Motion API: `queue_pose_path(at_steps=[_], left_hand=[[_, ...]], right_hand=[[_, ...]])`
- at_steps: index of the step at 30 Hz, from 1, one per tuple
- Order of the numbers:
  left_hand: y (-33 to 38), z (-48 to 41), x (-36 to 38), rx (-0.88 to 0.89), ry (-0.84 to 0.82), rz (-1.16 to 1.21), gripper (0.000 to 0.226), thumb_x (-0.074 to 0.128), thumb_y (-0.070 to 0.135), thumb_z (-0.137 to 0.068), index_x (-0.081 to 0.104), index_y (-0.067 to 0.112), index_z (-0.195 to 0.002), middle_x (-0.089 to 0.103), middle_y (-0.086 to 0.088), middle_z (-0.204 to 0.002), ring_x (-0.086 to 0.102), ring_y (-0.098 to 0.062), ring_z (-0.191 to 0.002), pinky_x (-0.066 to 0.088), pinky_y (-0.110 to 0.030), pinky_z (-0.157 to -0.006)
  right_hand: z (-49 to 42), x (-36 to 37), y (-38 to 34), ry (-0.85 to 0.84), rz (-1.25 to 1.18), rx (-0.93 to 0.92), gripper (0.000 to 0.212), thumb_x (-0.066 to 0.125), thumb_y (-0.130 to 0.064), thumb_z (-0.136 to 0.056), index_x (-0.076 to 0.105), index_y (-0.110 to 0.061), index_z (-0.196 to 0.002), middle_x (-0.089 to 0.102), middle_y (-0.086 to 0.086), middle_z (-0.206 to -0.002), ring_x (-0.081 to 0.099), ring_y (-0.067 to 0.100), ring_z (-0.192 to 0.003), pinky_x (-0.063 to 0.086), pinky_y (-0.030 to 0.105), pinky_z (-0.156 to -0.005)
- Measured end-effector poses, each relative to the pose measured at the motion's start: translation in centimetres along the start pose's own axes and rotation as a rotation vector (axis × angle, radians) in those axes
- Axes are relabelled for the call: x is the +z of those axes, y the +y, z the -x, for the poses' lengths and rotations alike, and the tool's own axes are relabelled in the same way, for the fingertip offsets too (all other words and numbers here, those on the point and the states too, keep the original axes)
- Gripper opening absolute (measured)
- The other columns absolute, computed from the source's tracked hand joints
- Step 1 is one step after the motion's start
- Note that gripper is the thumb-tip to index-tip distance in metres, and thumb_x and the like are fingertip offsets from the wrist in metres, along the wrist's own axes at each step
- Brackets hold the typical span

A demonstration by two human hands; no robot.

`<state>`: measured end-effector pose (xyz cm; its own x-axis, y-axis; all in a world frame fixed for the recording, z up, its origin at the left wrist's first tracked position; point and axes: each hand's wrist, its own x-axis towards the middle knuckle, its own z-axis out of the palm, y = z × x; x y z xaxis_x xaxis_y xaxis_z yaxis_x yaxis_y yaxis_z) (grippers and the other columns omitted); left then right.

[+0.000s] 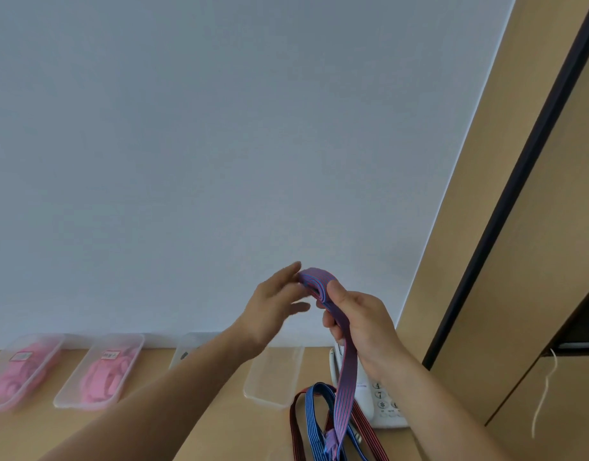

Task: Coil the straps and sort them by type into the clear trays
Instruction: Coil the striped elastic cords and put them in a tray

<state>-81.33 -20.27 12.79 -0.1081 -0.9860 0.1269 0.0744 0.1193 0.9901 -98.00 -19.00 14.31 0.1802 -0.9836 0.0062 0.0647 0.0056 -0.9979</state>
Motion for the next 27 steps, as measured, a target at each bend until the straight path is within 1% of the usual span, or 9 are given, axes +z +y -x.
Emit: queue_pose_path(at_steps=[2, 4, 6, 8, 10, 13, 19, 24, 27], left_hand=[[0.6, -0.2, 0.4, -0.167, -0.074, 0.192, 0.043, 0.061, 0.043, -0.084, 0.071, 0.011, -0.111, 0.071, -0.011, -0.098, 0.068, -0.028, -0.093, 0.053, -0.042, -0.09], [0.8, 0.0, 0.6, -0.182, -0.134, 0.202, 0.042, 0.058, 0.043, -0.091, 0.072, 0.005, -0.102, 0.068, -0.018, -0.087, 0.065, -0.03, -0.083, 0.055, -0.04, -0.084], [0.8, 0.0, 0.5, -0.154, -0.124, 0.244, 0.041, 0.059, 0.034, -0.093, 0.068, -0.004, -0.108, 0.072, -0.019, -0.096, 0.067, -0.029, -0.087, 0.056, -0.039, -0.084], [1.0, -0.2, 0.2, -0.118, -0.065, 0.244, 0.044, 0.065, 0.026, -0.087, 0.063, -0.006, -0.115, 0.072, -0.019, -0.11, 0.068, -0.034, -0.099, 0.051, -0.049, -0.096], [1.4, -0.3, 0.1, -0.073, -0.025, 0.191, 0.044, 0.065, 0.024, -0.082, 0.059, -0.004, -0.117, 0.072, -0.019, -0.112, 0.066, -0.042, -0.107, 0.049, -0.054, -0.101], [1.6, -0.3, 0.2, -0.017, -0.001, 0.128, 0.044, 0.066, 0.021, -0.082, 0.056, 0.0, -0.12, 0.072, -0.021, -0.11, 0.067, -0.042, -0.104, 0.052, -0.053, -0.097], [0.7, -0.4, -0.3, 0.137, 0.068, -0.161, 0.034, 0.061, 0.006, -0.096, 0.049, 0.011, -0.127, 0.075, -0.012, -0.101, 0.071, -0.028, -0.093, 0.053, -0.051, -0.093], [-0.1, 0.3, 0.0, 0.377, 0.045, -0.569, 0.04, 0.064, 0.019, -0.095, 0.049, 0.021, -0.132, 0.071, 0.005, -0.107, 0.067, -0.009, -0.1, 0.055, -0.035, -0.087], [-0.3, 0.2, -0.6, 0.475, 0.051, -0.808, 0.038, 0.06, 0.025, -0.096, 0.049, 0.028, -0.133, 0.068, 0.012, -0.107, 0.066, -0.012, -0.098, 0.054, -0.036, -0.083]], right_hand=[[0.1, 0.2, 0.3, -0.032, 0.026, -0.051, 0.039, 0.059, -0.04, -0.093, 0.068, -0.007, -0.075, 0.063, 0.008, -0.062, 0.047, 0.014, -0.045, 0.036, 0.023, -0.044], [0.1, 0.5, 0.5, -0.048, 0.073, -0.102, 0.036, 0.058, -0.035, -0.094, 0.066, -0.01, -0.07, 0.063, 0.006, -0.062, 0.048, 0.014, -0.046, 0.039, 0.023, -0.046], [0.1, 0.7, 0.7, -0.029, 0.129, -0.116, 0.036, 0.058, -0.032, -0.096, 0.065, -0.012, -0.067, 0.064, 0.003, -0.06, 0.049, 0.014, -0.045, 0.04, 0.022, -0.047], [0.0, 0.6, 0.9, 0.012, 0.182, -0.09, 0.036, 0.059, -0.032, -0.096, 0.066, -0.008, -0.07, 0.064, 0.003, -0.057, 0.049, 0.014, -0.043, 0.039, 0.023, -0.045], [-0.1, 0.5, 1.1, 0.044, 0.204, -0.048, 0.036, 0.061, -0.033, -0.095, 0.067, -0.005, -0.072, 0.062, 0.003, -0.053, 0.047, 0.016, -0.042, 0.037, 0.023, -0.043], [-0.2, 0.6, 1.2, 0.066, 0.19, -0.003, 0.037, 0.063, -0.035, -0.093, 0.068, -0.006, -0.07, 0.061, 0.005, -0.051, 0.046, 0.017, -0.04, 0.037, 0.023, -0.041], [-0.4, 0.8, 0.8, 0.067, 0.092, 0.04, 0.05, 0.055, -0.046, -0.096, 0.069, -0.004, -0.074, 0.055, 0.004, -0.05, 0.042, 0.015, -0.039, 0.034, 0.022, -0.041], [-0.6, 1.0, 0.6, 0.068, 0.089, 0.07, 0.062, 0.048, -0.059, -0.094, 0.071, -0.006, -0.072, 0.057, 0.006, -0.053, 0.042, 0.015, -0.041, 0.033, 0.023, -0.042], [-0.7, 0.9, 0.7, 0.065, 0.096, 0.094, 0.069, 0.046, -0.062, -0.092, 0.071, 0.0, -0.075, 0.06, 0.008, -0.055, 0.044, 0.017, -0.041, 0.035, 0.023, -0.042]])
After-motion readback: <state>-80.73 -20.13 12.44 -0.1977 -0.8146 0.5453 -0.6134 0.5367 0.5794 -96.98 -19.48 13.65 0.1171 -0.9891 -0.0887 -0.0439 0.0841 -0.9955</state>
